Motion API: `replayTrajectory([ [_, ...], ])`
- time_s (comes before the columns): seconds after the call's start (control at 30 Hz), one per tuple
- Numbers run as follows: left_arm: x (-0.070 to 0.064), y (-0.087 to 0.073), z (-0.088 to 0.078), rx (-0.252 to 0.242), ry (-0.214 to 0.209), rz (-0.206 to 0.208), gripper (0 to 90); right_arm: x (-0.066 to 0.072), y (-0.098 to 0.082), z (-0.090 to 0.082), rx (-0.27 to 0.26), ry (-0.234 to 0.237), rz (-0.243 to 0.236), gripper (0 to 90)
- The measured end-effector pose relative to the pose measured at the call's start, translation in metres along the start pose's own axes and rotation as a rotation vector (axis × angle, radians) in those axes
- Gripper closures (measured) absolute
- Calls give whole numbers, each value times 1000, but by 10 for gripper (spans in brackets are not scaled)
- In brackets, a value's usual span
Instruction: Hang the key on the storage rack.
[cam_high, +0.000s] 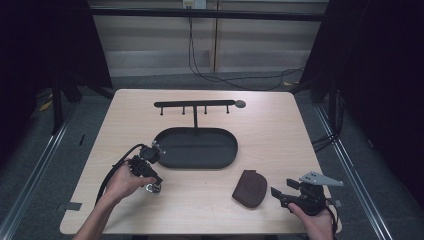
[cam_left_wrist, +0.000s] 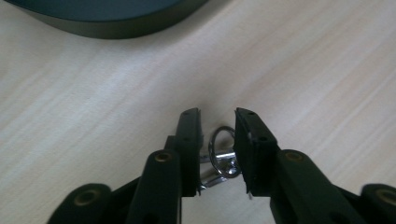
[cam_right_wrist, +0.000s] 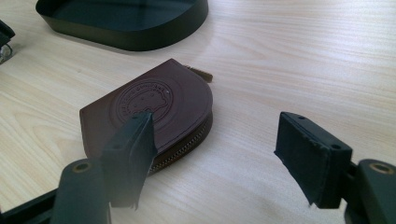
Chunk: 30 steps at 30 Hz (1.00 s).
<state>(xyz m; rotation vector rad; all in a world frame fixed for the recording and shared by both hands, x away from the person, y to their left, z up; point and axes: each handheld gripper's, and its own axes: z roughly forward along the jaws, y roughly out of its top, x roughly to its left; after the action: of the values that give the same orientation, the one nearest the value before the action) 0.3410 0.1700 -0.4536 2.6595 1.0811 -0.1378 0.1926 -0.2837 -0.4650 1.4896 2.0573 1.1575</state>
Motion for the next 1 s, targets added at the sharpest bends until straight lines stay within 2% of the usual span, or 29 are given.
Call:
replayTrajectory([
  [0.1,-1,-1,0,6,9,-2,714,0,0,0,0,-2,0,284],
  [0.2,1,-2,3,19,7,-4,735,0,0,0,-1,0,-2,284],
  [0.37,-1,-1,6,30,-6,1,721,0,0,0,2,0,1,283],
  [0.47,-2,-2,7,39,-3,14,797,0,0,0,1,1,-2,283],
  [0.5,-2,-2,8,57,0,27,814,0,0,0,1,-1,-2,284],
  [0.57,-3,-3,9,59,-4,32,827,0,0,0,2,-1,1,283],
  [0.7,-6,-2,4,52,-32,43,869,0,0,0,3,-3,1,283],
  [0.73,-7,-2,2,57,-26,54,892,0,0,0,2,-3,0,283],
  [0.8,-8,-2,2,55,-13,49,893,0,0,0,2,-3,0,283],
  [0.83,-7,-3,0,58,-27,50,893,0,0,0,2,-4,0,283],
  [1.0,-6,-3,-5,56,-34,56,893,0,0,1,4,-6,2,281],
])
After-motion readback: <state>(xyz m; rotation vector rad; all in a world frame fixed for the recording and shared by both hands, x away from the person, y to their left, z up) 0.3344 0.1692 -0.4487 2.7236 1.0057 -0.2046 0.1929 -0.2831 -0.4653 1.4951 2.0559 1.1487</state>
